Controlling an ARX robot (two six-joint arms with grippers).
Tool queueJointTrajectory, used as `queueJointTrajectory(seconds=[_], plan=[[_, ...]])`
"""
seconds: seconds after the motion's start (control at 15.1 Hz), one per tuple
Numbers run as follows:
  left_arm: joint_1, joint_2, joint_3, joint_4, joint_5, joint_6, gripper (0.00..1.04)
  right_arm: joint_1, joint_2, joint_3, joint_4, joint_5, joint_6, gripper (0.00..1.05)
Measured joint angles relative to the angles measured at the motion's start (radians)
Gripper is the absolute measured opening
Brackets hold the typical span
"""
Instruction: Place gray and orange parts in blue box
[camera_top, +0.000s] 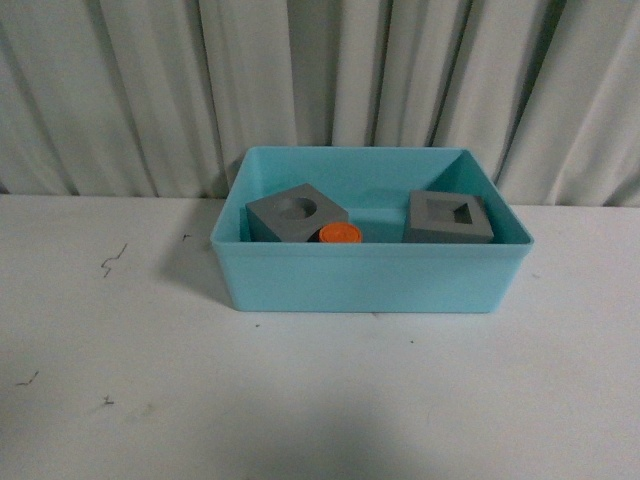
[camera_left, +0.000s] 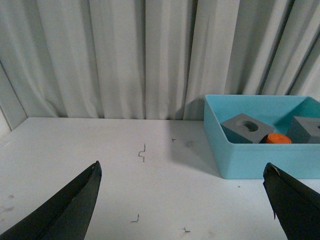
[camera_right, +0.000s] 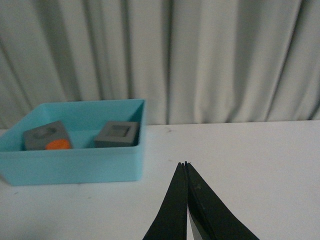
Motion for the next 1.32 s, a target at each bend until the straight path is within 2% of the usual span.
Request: queueJointTrajectory(seconds=[0.53, 0.59, 0.66, 0.86, 0.93, 1.32], plan=[[0.0, 0.0, 0.0, 0.0, 0.0, 0.0, 0.98, -0.006, -0.003, -0.008, -0.005, -0.024, 0.0, 0.02], [0.0, 0.0, 0.0, 0.0, 0.0, 0.0, 0.98, -0.006, -0.003, -0.008, -0.005, -0.024, 0.0, 0.39], [0.0, 0.0, 0.0, 0.0, 0.0, 0.0, 0.98, -0.006, -0.003, -0.008, -0.005, -0.024, 0.0, 0.61], [0.0, 0.0, 0.0, 0.0, 0.0, 0.0, 0.98, -0.006, -0.003, -0.008, -0.005, -0.024, 0.0, 1.0], [0.0, 0.0, 0.0, 0.0, 0.0, 0.0, 0.98, -0.006, -0.003, -0.008, -0.005, -0.024, 0.0, 0.97], [0.0, 0.0, 0.0, 0.0, 0.0, 0.0, 0.98, -0.006, -0.003, -0.008, -0.005, -0.024, 0.0, 0.98]])
